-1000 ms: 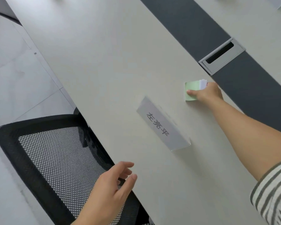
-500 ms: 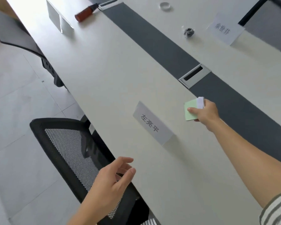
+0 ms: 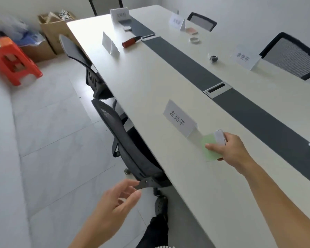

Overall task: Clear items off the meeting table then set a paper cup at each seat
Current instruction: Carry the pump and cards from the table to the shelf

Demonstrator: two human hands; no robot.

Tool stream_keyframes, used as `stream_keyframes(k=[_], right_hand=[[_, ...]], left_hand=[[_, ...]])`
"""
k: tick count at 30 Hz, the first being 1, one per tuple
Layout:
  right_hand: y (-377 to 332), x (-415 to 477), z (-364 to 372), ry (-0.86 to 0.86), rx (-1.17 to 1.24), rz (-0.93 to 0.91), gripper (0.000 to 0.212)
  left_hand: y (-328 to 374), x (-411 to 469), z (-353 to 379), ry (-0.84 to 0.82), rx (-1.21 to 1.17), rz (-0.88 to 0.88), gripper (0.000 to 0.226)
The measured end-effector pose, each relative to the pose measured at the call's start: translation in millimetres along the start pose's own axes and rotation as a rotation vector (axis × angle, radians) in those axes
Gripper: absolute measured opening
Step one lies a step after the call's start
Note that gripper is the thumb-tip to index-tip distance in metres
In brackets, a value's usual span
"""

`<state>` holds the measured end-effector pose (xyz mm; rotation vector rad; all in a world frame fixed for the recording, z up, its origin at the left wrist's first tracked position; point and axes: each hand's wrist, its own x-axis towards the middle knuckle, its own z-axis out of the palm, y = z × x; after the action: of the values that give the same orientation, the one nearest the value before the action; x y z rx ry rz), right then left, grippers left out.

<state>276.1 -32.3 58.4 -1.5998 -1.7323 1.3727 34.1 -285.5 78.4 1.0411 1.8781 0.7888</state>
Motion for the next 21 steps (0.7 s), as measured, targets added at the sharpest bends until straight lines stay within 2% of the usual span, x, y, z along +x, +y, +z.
stream_keyframes(k=[2,10,16,21], right_hand=[[-7.5,-21.1,11.2,-0.052,0.002,-0.023,0.018],[-90.2,-74.0,129.6,-0.352,-0.032,-0.252,0.015],[-143.4,-59.4,237.8,-0.550,-0.110,-0.347,0.020],[-190.9,-30.9,332.6,-0.626,-0.099,-0.364,0.018]], left_hand=[[-17.4,-24.5,-7.1,0.004,0.010,-0.041,0.015],[-81.5,-119.6,-63.3,0.265,-0.107,-0.204,0.014],[-127.5,-129.0,-117.6,0.380,-0.283,-0.337,0.014],[-166.0,-100.8,-188.8,0.419,-0.345,-0.385,0.016]])
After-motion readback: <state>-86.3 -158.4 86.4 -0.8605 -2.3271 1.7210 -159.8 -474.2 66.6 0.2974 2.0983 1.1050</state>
